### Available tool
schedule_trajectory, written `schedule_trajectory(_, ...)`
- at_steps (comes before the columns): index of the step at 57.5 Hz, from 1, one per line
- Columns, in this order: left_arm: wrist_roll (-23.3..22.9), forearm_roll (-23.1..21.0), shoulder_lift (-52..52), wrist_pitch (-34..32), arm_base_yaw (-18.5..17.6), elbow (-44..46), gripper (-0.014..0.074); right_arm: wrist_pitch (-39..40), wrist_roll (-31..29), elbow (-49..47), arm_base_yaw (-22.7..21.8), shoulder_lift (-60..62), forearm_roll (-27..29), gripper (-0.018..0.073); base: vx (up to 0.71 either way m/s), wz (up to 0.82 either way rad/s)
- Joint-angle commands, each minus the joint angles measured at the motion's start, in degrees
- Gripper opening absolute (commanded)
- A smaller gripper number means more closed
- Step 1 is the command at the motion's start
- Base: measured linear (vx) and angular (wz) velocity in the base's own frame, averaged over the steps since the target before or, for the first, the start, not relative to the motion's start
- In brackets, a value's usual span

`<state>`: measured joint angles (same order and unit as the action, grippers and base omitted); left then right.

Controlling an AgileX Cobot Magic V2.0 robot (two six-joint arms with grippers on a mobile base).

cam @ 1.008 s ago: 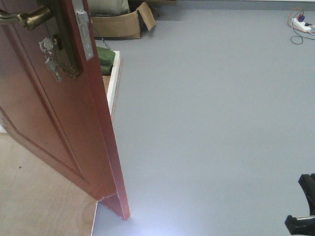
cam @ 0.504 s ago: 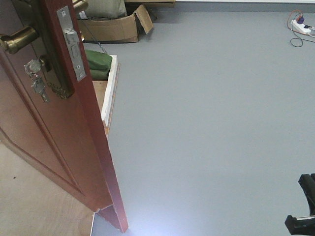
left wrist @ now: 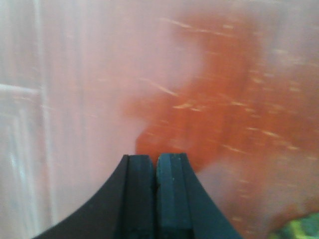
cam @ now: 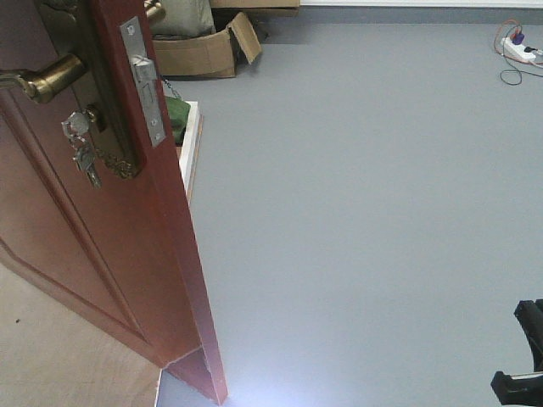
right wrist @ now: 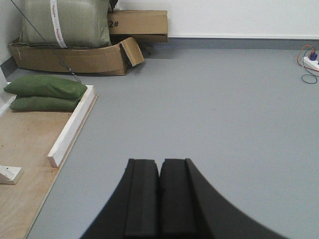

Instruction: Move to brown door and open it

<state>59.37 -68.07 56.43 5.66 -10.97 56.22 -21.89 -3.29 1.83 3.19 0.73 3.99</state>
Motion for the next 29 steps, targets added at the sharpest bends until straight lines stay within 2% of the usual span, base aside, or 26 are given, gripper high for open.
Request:
schedule_trajectory(1, -0.06, -0.43, -0.65, -2.06, -0.38, 1.85, -0.0003, 4.48, -0.49, 0.19, -0.09, 0.32, -0.36, 0.0, 0.11, -0.02)
schedule_trajectory(29, -0.06, -0.43, -0.65, -2.06, -0.38, 1.85, -0.0003, 4.48, -0.49, 0.19, -0.09, 0.32, -0.36, 0.0, 0.14, -0.03)
